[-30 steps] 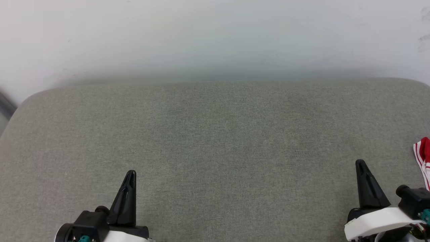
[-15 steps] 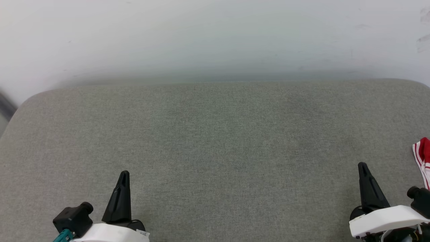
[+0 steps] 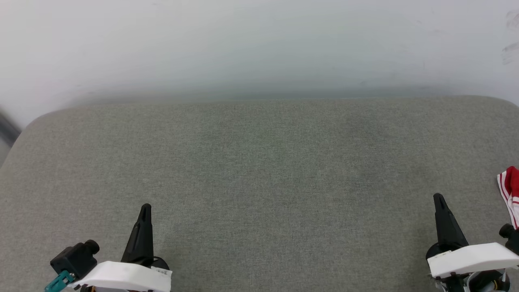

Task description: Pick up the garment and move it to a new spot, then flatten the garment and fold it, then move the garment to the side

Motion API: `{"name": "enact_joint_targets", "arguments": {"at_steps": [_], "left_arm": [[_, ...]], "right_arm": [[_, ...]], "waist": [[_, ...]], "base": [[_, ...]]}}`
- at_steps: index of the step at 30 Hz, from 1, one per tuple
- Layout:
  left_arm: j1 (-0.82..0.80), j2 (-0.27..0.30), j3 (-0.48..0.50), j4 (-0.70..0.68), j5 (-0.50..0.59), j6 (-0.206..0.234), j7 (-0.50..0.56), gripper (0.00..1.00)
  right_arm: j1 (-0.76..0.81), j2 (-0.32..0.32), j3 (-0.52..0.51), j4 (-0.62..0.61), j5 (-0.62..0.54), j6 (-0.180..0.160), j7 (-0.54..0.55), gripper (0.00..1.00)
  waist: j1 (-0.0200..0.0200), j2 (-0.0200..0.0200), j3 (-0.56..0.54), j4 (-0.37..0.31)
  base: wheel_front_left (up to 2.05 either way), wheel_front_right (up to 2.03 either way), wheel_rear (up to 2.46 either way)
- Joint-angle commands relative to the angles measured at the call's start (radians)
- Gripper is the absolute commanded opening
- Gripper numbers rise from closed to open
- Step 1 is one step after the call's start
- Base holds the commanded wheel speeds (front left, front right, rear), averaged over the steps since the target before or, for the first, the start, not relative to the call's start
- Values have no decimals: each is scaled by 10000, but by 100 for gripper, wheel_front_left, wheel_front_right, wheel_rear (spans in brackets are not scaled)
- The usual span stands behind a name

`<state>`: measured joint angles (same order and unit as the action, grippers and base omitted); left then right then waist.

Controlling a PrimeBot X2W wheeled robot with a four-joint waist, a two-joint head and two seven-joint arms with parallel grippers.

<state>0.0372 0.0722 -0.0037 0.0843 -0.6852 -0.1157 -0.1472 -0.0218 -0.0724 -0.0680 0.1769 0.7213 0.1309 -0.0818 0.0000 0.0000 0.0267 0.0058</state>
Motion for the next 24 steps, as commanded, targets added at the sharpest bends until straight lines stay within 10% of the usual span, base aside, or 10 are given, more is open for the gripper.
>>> {"name": "enact_joint_targets", "arguments": {"at_steps": [1, 24], "left_arm": [[-249, 72, 30, -56, -359, -62, 63, 0], [-666, 120, 232, 470, -3505, -91, 763, 0]], "right_arm": [[-289, 6, -44, -79, 357, -1, 61, 0], [-512, 79, -189, 170, 3220, -1, 704, 0]], "waist": [[0, 0, -3, -1], [0, 0, -61, -15]], "base": [[0, 0, 0], [0, 0, 0]]}}
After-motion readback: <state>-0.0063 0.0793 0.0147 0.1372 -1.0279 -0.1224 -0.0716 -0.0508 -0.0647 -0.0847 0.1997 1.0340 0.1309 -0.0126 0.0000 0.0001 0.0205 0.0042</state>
